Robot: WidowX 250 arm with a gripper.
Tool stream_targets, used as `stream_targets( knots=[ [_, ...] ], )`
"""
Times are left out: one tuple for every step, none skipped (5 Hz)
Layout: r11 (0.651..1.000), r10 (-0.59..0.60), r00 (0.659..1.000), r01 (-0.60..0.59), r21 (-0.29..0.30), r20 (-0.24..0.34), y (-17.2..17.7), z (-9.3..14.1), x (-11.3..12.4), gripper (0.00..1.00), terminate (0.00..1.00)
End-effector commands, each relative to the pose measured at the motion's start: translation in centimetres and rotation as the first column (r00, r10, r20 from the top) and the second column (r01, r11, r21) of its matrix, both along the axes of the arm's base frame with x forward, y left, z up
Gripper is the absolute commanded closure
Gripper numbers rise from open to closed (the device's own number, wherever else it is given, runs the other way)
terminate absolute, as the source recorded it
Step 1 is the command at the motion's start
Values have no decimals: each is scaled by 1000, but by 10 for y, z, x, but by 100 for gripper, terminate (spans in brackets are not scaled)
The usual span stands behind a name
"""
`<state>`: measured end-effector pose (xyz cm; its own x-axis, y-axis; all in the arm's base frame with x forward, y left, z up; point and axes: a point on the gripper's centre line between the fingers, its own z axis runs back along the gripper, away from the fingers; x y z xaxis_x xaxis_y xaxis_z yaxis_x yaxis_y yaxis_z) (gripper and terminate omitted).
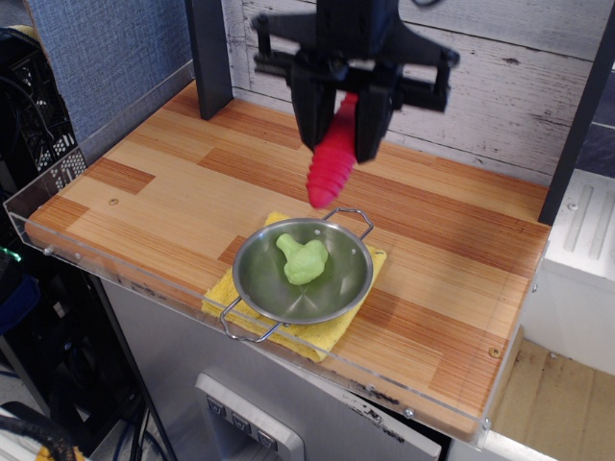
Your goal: Move the spoon bottom right of table
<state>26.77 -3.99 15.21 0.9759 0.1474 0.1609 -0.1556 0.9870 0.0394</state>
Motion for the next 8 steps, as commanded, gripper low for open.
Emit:
stream_targets(
  knots=[
    [1000,-12,1000,12,-15,-6,-46,-24,-13,100,0],
    [992,-110,992,105,-68,-67,-56,-49,-11,100,0],
    [986,-152,981,142,-90,-121,-67,-75,-7,100,0],
    [981,-174,973,158,-108,-155,-74,-92,-7,100,0],
    [986,-153,972,137,-100,-179,-71,-99,-8,100,0],
    [987,-142,971,125,-101,-191,-69,-103,-8,100,0],
    [989,-121,967,100,-105,-222,-67,-108,-9,100,0],
    [991,-85,956,51,-128,-280,-62,-123,-10,100,0]
  ],
)
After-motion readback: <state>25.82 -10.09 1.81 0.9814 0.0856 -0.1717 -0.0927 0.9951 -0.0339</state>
